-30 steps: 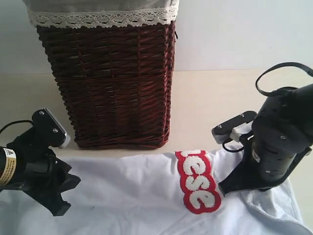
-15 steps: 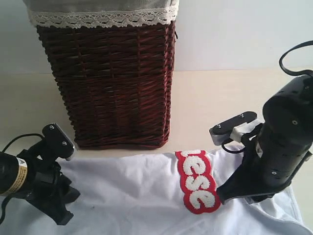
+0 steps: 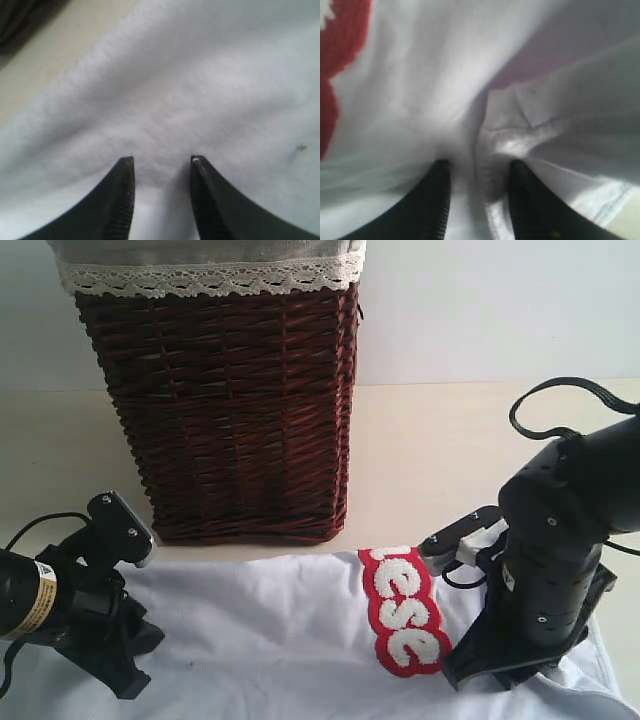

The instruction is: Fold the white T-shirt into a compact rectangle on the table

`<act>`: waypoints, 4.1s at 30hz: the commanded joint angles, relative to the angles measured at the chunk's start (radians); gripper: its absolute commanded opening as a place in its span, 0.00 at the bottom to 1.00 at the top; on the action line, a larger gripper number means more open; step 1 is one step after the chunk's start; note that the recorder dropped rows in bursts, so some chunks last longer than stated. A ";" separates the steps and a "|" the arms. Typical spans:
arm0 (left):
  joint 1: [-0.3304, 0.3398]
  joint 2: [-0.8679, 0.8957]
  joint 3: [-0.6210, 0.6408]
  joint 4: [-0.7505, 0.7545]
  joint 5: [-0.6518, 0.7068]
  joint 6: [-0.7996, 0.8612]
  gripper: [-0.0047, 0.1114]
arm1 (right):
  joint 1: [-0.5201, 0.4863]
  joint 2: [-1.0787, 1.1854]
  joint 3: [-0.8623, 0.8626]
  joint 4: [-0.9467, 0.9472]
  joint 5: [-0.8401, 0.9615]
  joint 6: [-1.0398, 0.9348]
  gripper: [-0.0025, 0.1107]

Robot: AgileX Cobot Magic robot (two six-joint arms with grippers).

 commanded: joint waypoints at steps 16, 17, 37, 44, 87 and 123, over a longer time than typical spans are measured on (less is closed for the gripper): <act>0.001 0.006 -0.004 -0.010 0.012 0.003 0.37 | -0.006 -0.193 0.004 -0.358 0.185 0.223 0.02; 0.001 0.006 -0.004 -0.010 0.008 0.003 0.37 | -0.006 -0.193 0.004 -0.343 0.185 0.225 0.02; -0.001 0.144 -0.004 0.020 0.127 -0.091 0.37 | -0.006 -0.204 0.004 -0.383 0.214 0.231 0.02; -0.001 0.123 -0.004 0.015 0.234 -0.091 0.37 | -0.006 -0.246 0.004 -0.449 0.290 0.250 0.02; -0.001 0.116 -0.004 -0.011 0.243 -0.091 0.37 | -0.006 -0.018 0.004 -0.531 0.123 0.452 0.28; -0.001 -0.335 0.001 0.019 -0.121 -0.146 0.37 | -0.335 -0.297 -0.033 0.569 0.190 -0.576 0.34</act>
